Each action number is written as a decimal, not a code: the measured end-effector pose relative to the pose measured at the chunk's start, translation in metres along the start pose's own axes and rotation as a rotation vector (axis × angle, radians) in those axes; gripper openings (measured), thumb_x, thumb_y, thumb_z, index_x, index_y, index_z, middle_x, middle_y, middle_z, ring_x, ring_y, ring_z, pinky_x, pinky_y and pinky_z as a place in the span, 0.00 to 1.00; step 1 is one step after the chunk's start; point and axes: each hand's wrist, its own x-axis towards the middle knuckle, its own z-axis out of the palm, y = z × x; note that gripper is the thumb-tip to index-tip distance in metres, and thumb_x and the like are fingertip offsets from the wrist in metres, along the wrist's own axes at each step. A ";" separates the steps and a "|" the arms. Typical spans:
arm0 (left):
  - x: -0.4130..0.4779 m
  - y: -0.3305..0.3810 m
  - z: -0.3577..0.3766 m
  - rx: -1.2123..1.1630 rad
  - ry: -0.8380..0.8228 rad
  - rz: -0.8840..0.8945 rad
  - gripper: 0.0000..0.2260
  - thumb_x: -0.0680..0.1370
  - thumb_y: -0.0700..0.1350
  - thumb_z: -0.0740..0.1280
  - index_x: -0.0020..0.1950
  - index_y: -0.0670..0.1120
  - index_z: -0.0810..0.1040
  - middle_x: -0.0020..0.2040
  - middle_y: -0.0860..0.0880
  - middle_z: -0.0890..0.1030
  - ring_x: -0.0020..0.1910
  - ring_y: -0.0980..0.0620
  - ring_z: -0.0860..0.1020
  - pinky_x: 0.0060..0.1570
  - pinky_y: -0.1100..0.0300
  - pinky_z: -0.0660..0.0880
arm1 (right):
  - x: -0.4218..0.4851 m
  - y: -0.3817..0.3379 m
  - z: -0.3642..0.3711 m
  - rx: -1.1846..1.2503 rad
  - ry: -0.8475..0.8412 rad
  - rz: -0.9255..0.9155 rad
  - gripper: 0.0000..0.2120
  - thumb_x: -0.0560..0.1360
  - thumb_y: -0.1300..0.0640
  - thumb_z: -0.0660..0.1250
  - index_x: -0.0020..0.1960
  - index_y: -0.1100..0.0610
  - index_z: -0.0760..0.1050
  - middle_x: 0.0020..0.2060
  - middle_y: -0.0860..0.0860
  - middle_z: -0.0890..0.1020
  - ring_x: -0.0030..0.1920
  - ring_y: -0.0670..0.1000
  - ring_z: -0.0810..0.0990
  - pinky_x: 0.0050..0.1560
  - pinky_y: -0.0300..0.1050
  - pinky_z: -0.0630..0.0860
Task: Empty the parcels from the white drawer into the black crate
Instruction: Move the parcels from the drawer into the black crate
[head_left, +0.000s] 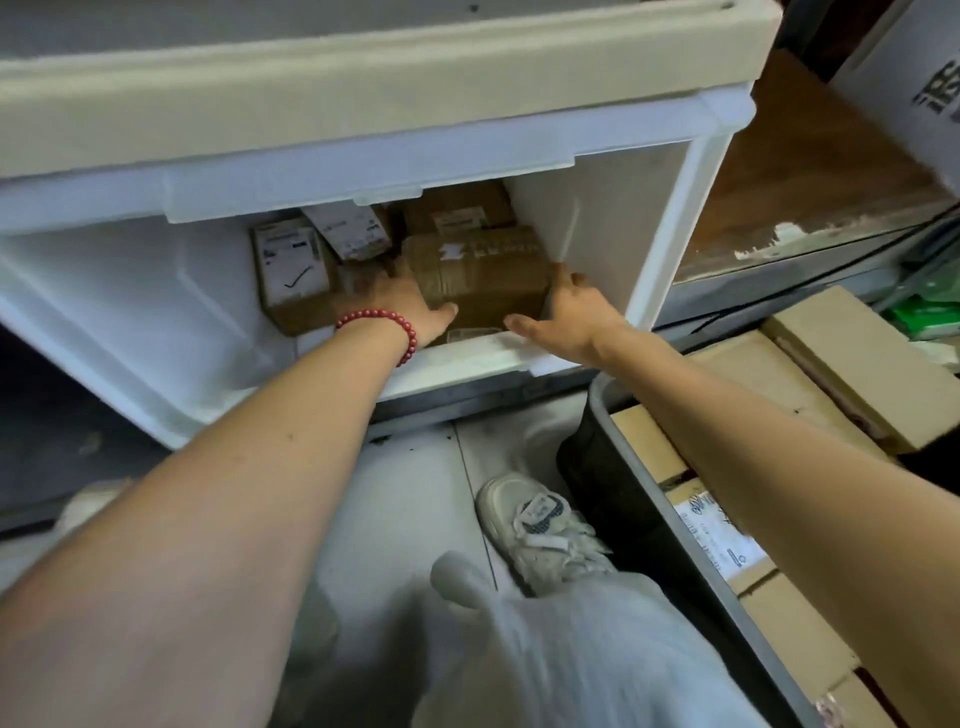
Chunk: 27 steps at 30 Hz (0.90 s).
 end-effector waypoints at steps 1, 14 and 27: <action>0.007 0.002 0.004 -0.024 -0.029 0.001 0.34 0.76 0.62 0.62 0.76 0.47 0.60 0.73 0.42 0.66 0.68 0.40 0.68 0.66 0.45 0.68 | 0.008 0.001 0.004 -0.002 -0.018 0.020 0.36 0.78 0.43 0.64 0.76 0.59 0.52 0.69 0.60 0.67 0.68 0.60 0.69 0.70 0.53 0.66; 0.034 0.028 0.011 -0.353 -0.209 -0.070 0.24 0.83 0.49 0.57 0.75 0.40 0.60 0.75 0.40 0.62 0.72 0.42 0.63 0.68 0.53 0.62 | 0.059 -0.001 0.023 0.328 0.029 0.136 0.23 0.77 0.51 0.68 0.69 0.57 0.68 0.64 0.54 0.75 0.64 0.55 0.74 0.60 0.39 0.68; -0.006 0.019 -0.029 -0.609 -0.079 -0.003 0.36 0.78 0.55 0.66 0.78 0.41 0.53 0.76 0.43 0.60 0.74 0.46 0.61 0.69 0.56 0.60 | 0.032 -0.012 -0.001 0.701 0.181 0.092 0.34 0.70 0.42 0.72 0.69 0.58 0.66 0.59 0.51 0.78 0.59 0.51 0.78 0.61 0.44 0.74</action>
